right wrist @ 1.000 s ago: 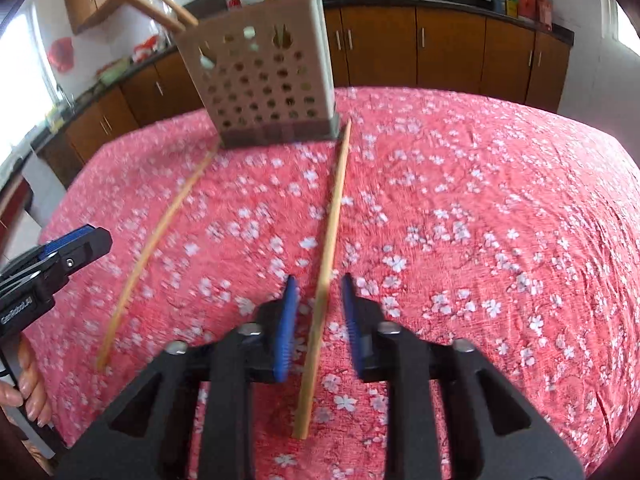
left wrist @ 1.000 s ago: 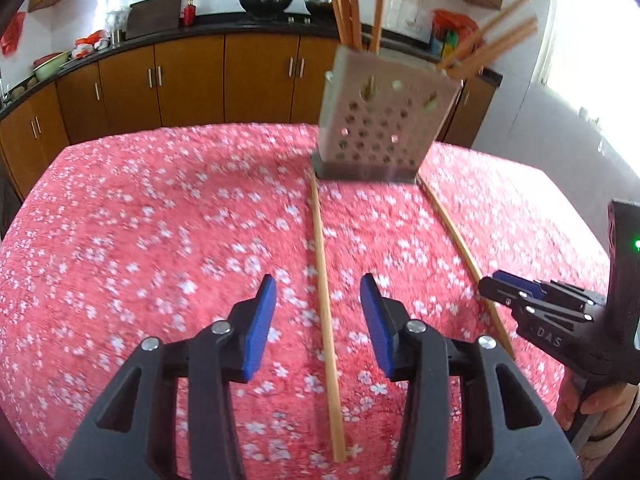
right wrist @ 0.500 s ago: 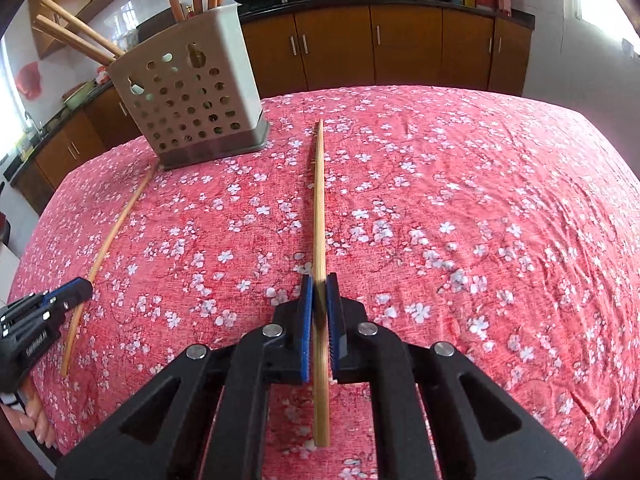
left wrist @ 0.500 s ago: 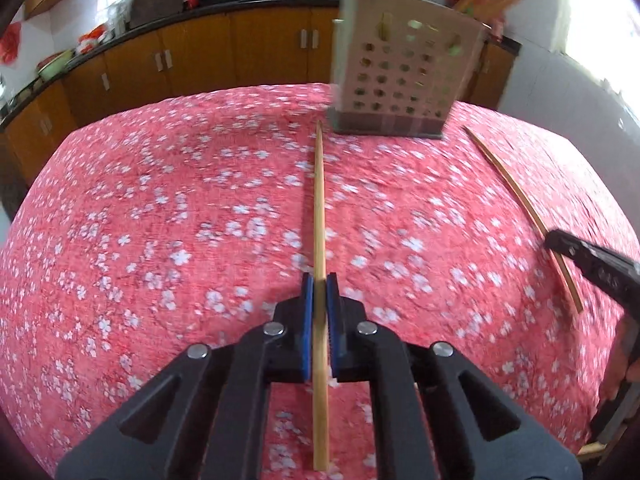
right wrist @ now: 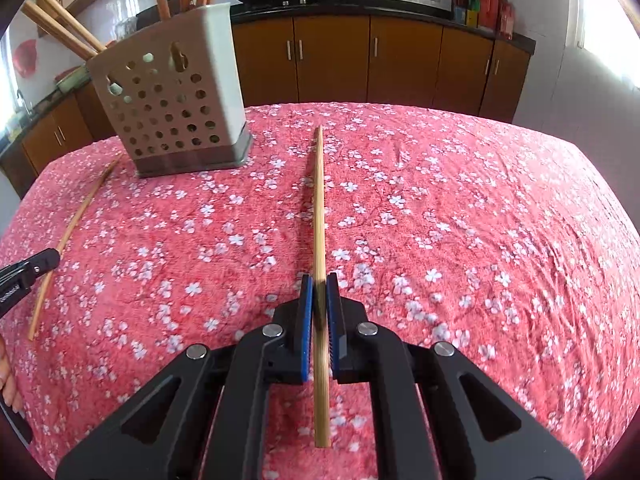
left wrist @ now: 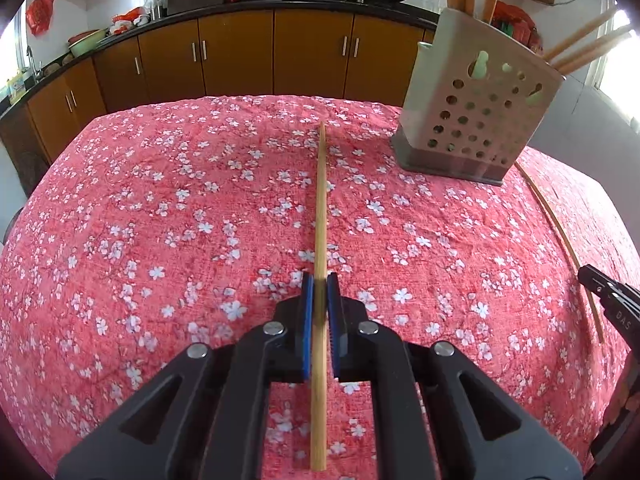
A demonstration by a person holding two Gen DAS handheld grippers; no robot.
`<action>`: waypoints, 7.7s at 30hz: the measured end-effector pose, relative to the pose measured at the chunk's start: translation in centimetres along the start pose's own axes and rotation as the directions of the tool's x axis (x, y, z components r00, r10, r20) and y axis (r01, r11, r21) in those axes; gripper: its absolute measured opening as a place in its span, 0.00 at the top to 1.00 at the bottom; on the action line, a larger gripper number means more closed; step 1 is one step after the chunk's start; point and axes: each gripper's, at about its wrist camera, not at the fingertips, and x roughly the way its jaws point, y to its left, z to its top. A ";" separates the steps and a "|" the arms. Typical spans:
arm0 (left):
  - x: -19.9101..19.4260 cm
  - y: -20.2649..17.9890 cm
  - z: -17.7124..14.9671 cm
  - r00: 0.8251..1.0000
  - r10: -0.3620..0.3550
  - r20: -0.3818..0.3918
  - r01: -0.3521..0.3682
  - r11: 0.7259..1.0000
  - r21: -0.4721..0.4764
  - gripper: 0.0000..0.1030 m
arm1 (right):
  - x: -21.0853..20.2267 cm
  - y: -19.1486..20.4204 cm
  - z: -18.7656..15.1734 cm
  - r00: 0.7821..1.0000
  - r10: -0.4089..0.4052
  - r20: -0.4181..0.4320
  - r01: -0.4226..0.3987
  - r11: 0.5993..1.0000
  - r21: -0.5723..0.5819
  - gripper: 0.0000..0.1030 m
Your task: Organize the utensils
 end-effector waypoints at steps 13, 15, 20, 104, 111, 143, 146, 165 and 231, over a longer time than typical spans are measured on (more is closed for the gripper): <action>-0.7 0.8 -0.2 1.000 -0.029 0.002 0.029 0.999 -0.025 0.90 | 0.7 -0.4 -0.3 1.000 0.011 -0.008 -0.010 1.000 0.023 0.92; -0.6 0.7 -0.3 1.000 -0.031 0.002 0.031 0.999 -0.030 0.90 | 0.5 -0.3 -0.2 1.000 0.014 -0.008 -0.013 1.000 0.026 0.92; -0.6 0.5 -0.2 1.000 -0.026 0.002 0.026 0.999 -0.028 0.90 | 0.5 -0.6 -0.2 1.000 0.023 -0.007 -0.023 0.999 0.033 0.92; -12.0 -0.1 3.7 0.943 -0.100 0.318 0.091 0.995 0.043 0.93 | -10.8 -2.0 3.4 0.945 0.027 0.327 -0.059 0.994 0.089 0.93; -14.9 -0.3 5.5 0.917 -0.118 0.381 0.106 0.993 0.051 0.93 | -12.1 -1.8 4.7 0.925 0.055 0.375 -0.097 0.991 0.096 0.93; -20.2 -8.2 17.4 0.691 -0.165 0.703 0.154 0.985 0.080 0.93 | -16.0 4.4 15.3 0.718 0.206 0.664 -0.232 0.971 -0.050 0.93; -18.1 -7.9 17.9 0.713 -0.164 0.682 0.167 0.984 0.062 0.93 | -14.8 4.4 15.1 0.741 0.198 0.642 -0.229 0.973 -0.036 0.93; -20.2 -2.7 13.2 0.765 -0.133 0.630 0.160 0.987 0.015 0.17 | -17.9 1.7 11.1 0.761 0.154 0.630 -0.200 0.980 0.002 0.15; -18.0 -1.6 -9.3 0.894 -0.049 0.445 0.009 0.996 0.090 0.04 | -15.2 4.2 -7.3 0.914 0.026 0.406 -0.032 0.999 0.008 0.02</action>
